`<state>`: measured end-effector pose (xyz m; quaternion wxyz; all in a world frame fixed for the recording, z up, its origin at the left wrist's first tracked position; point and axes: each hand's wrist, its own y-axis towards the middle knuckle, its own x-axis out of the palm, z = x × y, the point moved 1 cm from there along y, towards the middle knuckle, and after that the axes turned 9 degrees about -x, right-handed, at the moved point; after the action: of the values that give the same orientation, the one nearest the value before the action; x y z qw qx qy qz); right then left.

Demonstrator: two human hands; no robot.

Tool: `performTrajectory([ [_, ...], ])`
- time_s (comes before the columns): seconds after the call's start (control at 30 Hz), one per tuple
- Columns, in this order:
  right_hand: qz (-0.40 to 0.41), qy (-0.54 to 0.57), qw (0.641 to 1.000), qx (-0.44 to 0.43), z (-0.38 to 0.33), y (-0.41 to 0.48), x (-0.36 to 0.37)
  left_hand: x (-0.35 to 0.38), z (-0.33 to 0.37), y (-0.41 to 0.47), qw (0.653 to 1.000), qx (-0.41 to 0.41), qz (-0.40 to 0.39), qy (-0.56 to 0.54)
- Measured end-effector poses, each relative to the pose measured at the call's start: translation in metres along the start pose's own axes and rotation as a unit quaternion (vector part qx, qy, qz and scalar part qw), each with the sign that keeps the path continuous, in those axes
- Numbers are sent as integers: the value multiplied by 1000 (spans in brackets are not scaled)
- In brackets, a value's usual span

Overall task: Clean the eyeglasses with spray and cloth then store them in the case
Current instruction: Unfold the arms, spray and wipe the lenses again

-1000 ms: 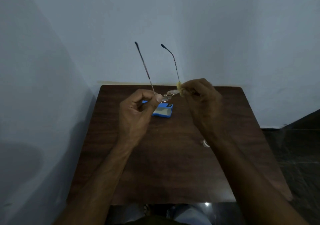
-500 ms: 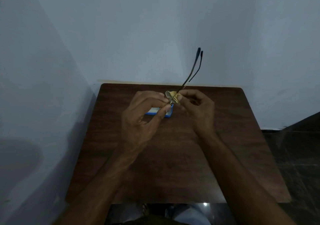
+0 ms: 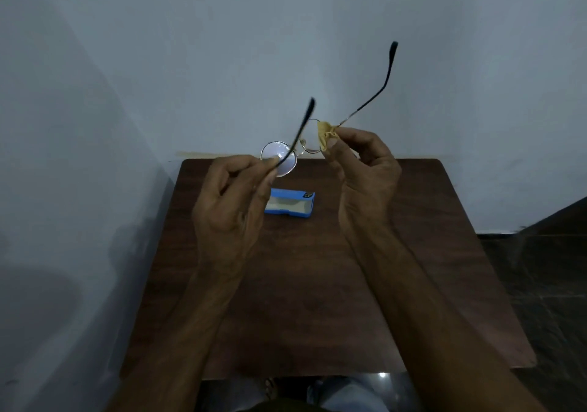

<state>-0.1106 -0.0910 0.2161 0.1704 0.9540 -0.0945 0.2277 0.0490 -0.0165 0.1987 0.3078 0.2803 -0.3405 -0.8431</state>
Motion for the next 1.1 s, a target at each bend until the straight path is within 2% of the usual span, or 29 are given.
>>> performTrajectory([
  [0.07,14,-18,1000,-1,-4,4,2,2,-8,-3,1000,-10,19,19],
  [0.13,26,-28,999,-19,-4,5,5,7,-5,-2,998,-37,39,-21],
  [0.27,31,-35,998,-50,-7,7,12,18,1,4,974,-172,86,-117],
  [0.33,43,-34,997,-58,-9,7,16,25,3,6,936,-265,110,-204],
  [0.43,47,-65,993,-88,-5,9,16,35,2,9,839,-408,122,-340],
  [0.47,48,-85,990,-102,-4,9,16,37,2,9,813,-435,115,-370],
  [0.53,54,-133,981,-130,0,9,14,42,2,9,789,-457,101,-397],
  [0.63,43,-259,944,-202,4,7,6,49,2,8,794,-456,110,-388],
  [0.73,-21,-391,872,-293,9,4,-3,58,4,5,819,-432,116,-359],
  [0.9,-65,-495,793,-349,14,0,-9,65,2,-4,849,-420,104,-303],
  [1.0,-47,-545,763,-344,9,12,-9,65,3,-7,870,-401,85,-272],
  [1.1,-73,-548,759,-344,5,18,-5,65,5,-7,888,-383,69,-247],
])
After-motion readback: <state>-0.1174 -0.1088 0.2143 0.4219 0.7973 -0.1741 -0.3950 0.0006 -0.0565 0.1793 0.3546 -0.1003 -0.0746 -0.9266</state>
